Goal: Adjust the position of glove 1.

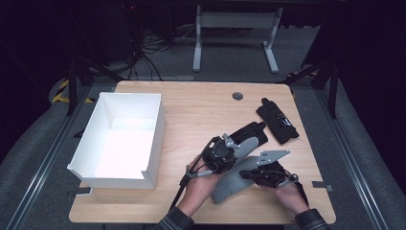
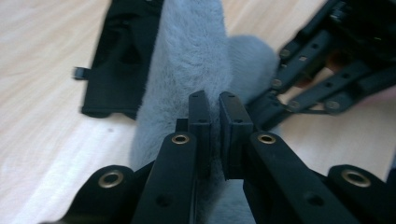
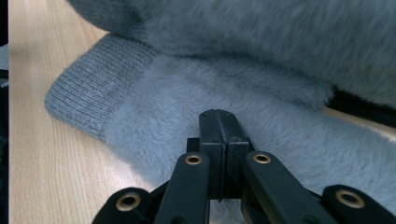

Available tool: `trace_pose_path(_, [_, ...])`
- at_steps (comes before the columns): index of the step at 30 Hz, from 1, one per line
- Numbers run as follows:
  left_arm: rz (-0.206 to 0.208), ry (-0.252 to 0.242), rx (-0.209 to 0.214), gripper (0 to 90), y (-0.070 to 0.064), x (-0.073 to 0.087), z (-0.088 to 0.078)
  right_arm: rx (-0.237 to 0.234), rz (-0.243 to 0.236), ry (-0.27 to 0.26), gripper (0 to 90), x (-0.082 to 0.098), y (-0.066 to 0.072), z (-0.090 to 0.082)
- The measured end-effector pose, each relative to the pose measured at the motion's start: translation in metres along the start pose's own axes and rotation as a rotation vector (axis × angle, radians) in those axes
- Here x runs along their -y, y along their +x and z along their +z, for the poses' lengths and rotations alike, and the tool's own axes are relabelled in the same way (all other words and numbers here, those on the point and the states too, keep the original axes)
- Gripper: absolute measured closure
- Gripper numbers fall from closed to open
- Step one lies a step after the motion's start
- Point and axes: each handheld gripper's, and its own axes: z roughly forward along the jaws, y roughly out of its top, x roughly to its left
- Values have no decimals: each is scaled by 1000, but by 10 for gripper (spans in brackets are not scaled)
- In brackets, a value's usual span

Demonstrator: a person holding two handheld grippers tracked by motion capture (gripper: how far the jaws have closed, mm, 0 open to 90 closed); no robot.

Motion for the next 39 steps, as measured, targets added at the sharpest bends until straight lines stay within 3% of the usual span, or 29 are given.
trace_pose_path(2, [8, 2, -2, 842, -3, 1, 2, 2, -5, 0, 900, 0, 1, 0])
trace_pose_path(5, [13, -1, 29, 805, -9, 1, 5, 6, -8, -15, 900, 1, 1, -6])
trace_pose_path(6, [19, -15, 72, 787, -12, 0, 5, 10, -8, -14, 900, 2, 2, -9])
trace_pose_path(9, [34, -20, 66, 739, -13, -1, 5, 28, -5, -10, 900, 7, 1, -17])
trace_pose_path(11, [29, -27, 105, 726, -14, -1, 4, 36, -5, -7, 900, 9, 1, -20])
trace_pose_path(13, [60, -26, 63, 729, -16, 0, 1, 50, 1, 0, 900, 13, 0, -26])
trace_pose_path(18, [43, -39, 56, 850, -3, 8, -8, 97, 17, 11, 899, 26, -1, -49])
trace_pose_path(22, [38, -43, 24, 900, 15, 25, -20, 119, 49, -59, 900, 25, -7, -71])
trace_pose_path(25, [25, -50, 17, 900, 22, 34, -23, 123, 61, -84, 900, 18, -9, -76])
trace_pose_path(27, [10, -54, 26, 900, 27, 41, -24, 131, 45, -99, 900, 9, -9, -78])
trace_pose_path(32, [39, -78, 59, 899, 24, 50, -23, 138, 29, -130, 900, -15, -11, -74])
trace_pose_path(37, [88, -45, 90, 900, 18, 52, -14, 137, 21, -95, 893, -32, -18, -49])
trace_pose_path(39, [109, -22, 90, 900, 14, 54, -11, 150, 22, -45, 900, -30, -21, -38])
